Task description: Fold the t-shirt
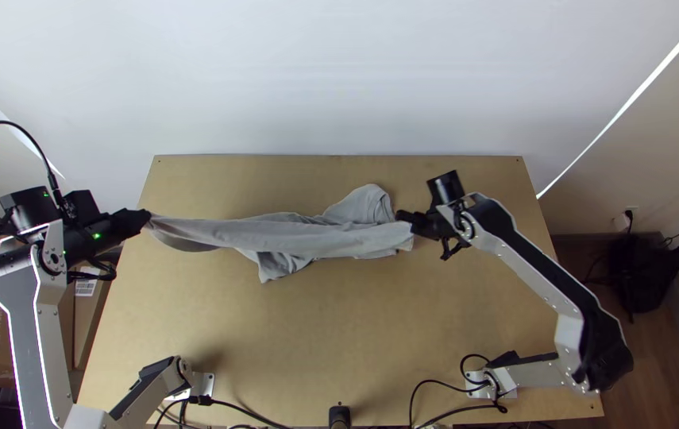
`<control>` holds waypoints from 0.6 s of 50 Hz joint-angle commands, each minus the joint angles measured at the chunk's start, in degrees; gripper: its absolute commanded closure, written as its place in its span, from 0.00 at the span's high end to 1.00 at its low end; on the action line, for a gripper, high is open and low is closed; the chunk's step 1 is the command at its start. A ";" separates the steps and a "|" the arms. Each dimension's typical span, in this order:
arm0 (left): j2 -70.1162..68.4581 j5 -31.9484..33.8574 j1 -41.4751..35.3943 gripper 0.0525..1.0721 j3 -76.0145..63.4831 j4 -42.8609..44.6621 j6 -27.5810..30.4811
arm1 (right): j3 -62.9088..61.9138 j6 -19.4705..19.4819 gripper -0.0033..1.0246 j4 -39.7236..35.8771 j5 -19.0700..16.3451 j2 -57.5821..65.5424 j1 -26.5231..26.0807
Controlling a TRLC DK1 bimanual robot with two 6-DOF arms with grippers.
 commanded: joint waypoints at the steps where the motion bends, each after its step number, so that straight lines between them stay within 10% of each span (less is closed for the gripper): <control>1: -0.04 0.50 0.17 0.02 3.05 2.02 -0.99 | 2.73 -1.25 0.03 -0.33 1.19 -4.61 -2.55; 21: 7.34 -6.80 -6.87 0.02 14.56 17.66 -5.38 | 27.16 -20.06 0.03 5.65 1.19 -6.37 -10.99; 30: 15.52 -9.87 -8.45 0.02 29.86 18.81 -5.03 | 47.90 -22.61 0.03 5.21 1.19 1.98 -18.46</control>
